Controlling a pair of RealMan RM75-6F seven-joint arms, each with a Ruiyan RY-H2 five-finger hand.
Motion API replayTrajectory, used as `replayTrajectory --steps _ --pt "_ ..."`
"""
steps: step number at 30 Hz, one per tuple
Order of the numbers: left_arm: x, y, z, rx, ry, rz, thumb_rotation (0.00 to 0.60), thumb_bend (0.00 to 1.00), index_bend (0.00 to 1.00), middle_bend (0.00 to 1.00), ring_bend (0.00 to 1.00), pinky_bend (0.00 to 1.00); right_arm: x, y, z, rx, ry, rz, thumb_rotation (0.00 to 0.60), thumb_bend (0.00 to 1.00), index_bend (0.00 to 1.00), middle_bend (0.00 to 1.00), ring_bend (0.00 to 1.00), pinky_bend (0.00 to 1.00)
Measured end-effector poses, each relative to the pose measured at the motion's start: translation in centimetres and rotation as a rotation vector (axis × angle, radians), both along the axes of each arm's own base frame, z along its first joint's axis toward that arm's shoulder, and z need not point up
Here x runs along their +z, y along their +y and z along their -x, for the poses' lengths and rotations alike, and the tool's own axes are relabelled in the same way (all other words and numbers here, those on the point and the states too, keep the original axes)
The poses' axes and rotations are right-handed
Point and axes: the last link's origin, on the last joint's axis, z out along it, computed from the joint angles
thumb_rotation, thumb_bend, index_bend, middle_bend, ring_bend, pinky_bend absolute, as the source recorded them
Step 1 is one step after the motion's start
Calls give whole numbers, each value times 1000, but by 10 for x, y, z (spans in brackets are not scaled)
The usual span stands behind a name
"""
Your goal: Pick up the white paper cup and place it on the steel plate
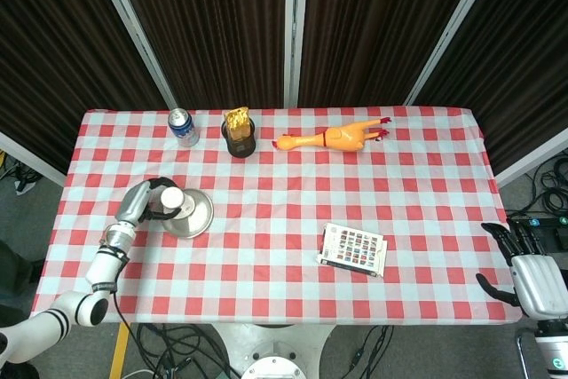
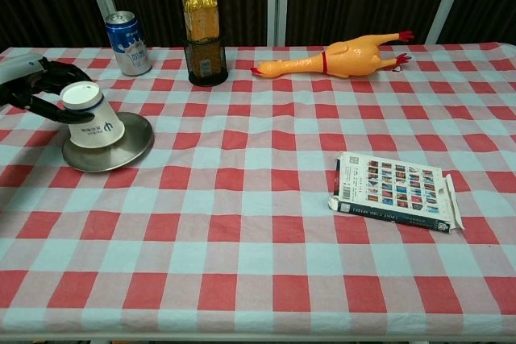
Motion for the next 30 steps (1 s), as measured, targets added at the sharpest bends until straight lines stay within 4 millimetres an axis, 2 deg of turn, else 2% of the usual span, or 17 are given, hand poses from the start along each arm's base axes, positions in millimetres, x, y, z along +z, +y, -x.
replayTrajectory --steps 8,17,25,30 --pt "-10 -20 -17 -96 -8 63 600 259 432 397 248 187 0 0 0 -4 5 -2 600 168 123 155 0 27" --pt "-7 -3 1 9 7 4 600 260 432 397 248 187 0 -2 -2 -1 3 -4 600 168 123 155 0 27" --pt "-17 -24 -17 -94 -3 76 600 259 432 396 247 186 -2 -3 -1 -5 4 -12 600 168 123 155 0 27" --pt "-12 -16 -14 -74 4 51 600 260 432 395 248 186 -1 -4 -1 -6 5 -8 600 168 123 155 0 27"
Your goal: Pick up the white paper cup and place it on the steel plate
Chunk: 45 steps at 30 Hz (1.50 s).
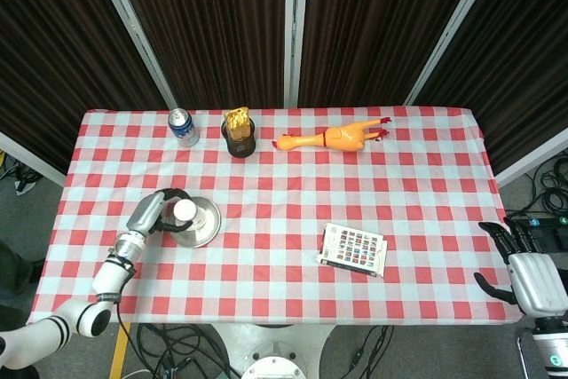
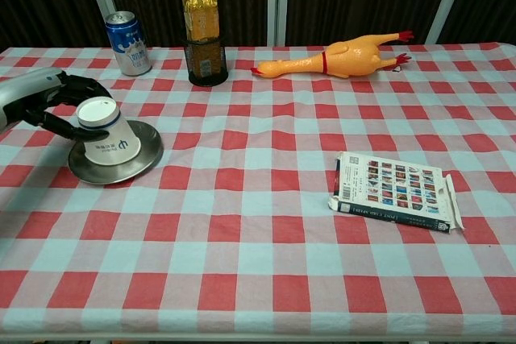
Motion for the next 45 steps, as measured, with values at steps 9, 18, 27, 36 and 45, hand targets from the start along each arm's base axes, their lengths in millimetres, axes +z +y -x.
replayTrajectory --steps 9,18,27,36,45 --pt "10 15 14 81 14 -60 600 260 432 394 247 186 0 1 1 3 -3 -3 600 168 123 155 0 27" --pt "4 -4 1 -5 21 25 600 261 432 387 231 166 0 1 0 4 0 -2 600 167 123 155 0 27" --pt "11 15 19 92 33 -67 600 262 432 386 231 166 -1 1 -1 5 -1 -7 600 168 123 155 0 27" --pt "2 -7 0 -11 12 20 600 260 432 383 231 166 0 0 -1 5 2 -5 600 168 123 155 0 27" --pt "15 15 22 102 33 -64 600 261 432 383 231 166 -1 0 -2 8 2 -7 600 168 123 155 0 27"
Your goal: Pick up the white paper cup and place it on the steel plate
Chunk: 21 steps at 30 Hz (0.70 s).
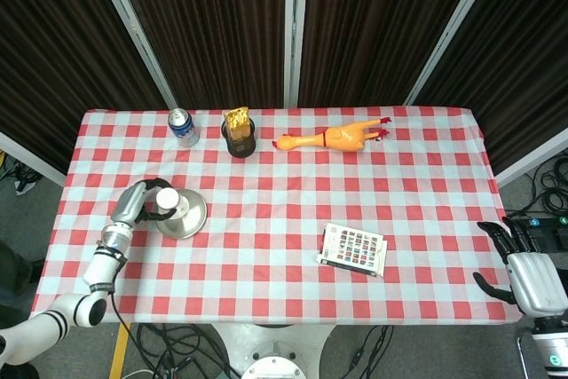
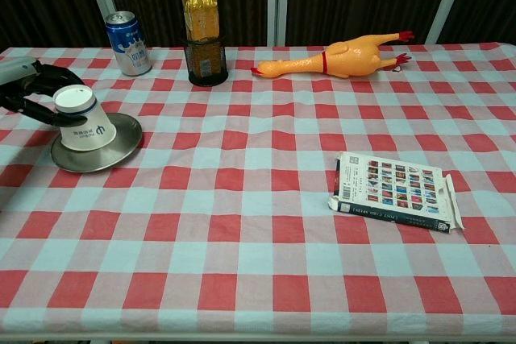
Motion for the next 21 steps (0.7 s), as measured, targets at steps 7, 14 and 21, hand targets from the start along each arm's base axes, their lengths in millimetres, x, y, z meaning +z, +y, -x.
replayTrajectory --steps 7,14,21 --pt "-8 -20 -16 -87 -9 62 600 261 432 382 231 166 0 1 0 -3 0 1 600 167 123 155 0 27" --pt "-3 -17 -13 -79 9 49 600 262 432 381 231 165 1 -1 -1 0 2 4 600 168 123 155 0 27" --pt "0 -5 -1 -4 15 16 600 263 432 381 231 165 1 1 0 -2 -1 2 600 168 123 155 0 27"
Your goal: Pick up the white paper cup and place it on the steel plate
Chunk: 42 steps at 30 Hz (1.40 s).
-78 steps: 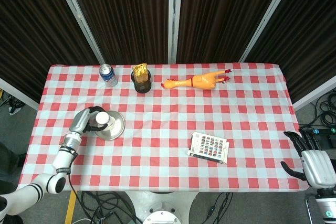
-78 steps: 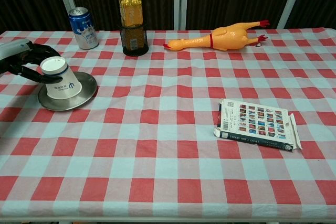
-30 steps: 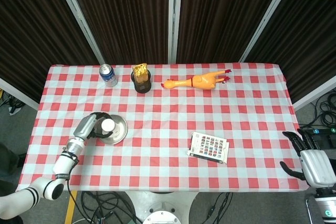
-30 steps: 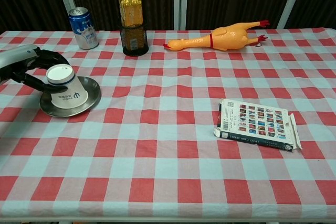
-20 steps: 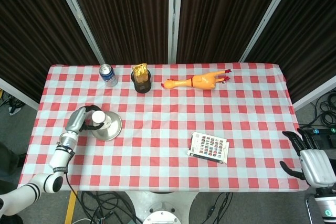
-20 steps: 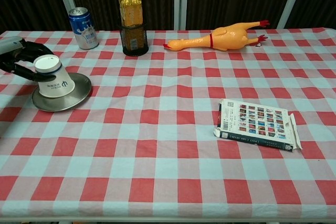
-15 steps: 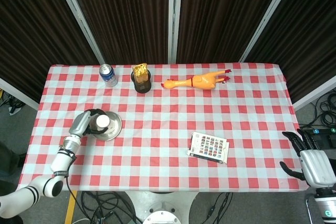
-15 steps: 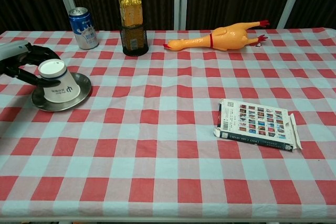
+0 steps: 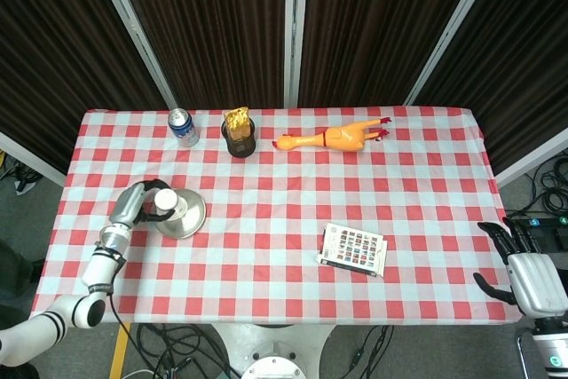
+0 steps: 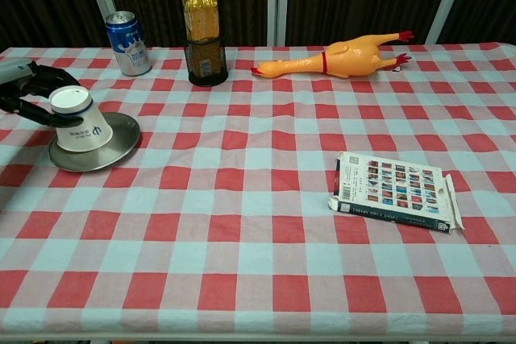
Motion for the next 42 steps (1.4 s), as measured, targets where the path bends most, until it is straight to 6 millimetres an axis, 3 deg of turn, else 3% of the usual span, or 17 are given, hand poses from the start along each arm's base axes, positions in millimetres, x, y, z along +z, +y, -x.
replayTrajectory --steps 8,18,28,37,42 --pt "-8 -23 -22 -113 -19 75 600 262 432 378 231 163 1 0 1 -4 3 -1 600 168 123 155 0 27" --pt "5 1 -4 -6 -12 -1 600 263 432 378 231 163 0 0 0 1 0 -3 600 167 123 155 0 27" --pt "-8 -29 -26 -117 -52 86 600 262 432 378 231 162 1 1 1 0 1 -1 600 168 123 155 0 27" --pt "15 -15 -23 -87 -91 -9 600 262 432 378 231 162 1 1 1 -1 1 3 600 168 123 155 0 27" --pt "34 2 -8 -3 -104 -88 600 263 432 376 231 161 2 1 1 0 0 3 600 168 123 155 0 27"
